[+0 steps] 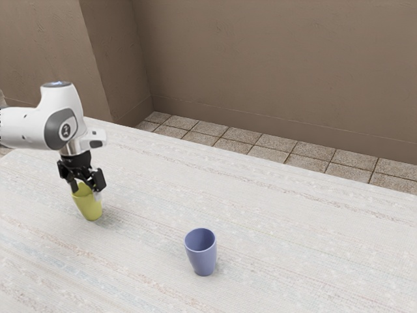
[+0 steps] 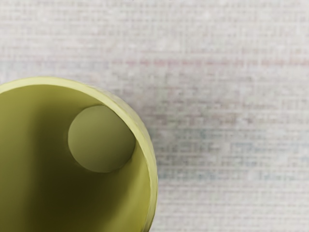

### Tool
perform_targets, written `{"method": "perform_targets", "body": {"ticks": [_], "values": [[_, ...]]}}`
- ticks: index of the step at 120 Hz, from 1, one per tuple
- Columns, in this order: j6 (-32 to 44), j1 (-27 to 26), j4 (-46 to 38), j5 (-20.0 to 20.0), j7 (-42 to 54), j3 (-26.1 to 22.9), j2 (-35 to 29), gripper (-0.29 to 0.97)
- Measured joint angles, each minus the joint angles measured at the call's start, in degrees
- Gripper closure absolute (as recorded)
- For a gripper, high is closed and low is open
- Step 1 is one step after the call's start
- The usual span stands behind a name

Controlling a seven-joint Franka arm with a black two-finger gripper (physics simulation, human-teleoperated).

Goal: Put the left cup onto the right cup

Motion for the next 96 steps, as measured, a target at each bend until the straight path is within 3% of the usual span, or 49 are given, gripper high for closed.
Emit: {"method": "perform_targets", "body": {"ticks": [96], "values": [[7.0, -0.3, -0.1, -1.9, -0.1, 0.0, 4.0, 0.02]]}}
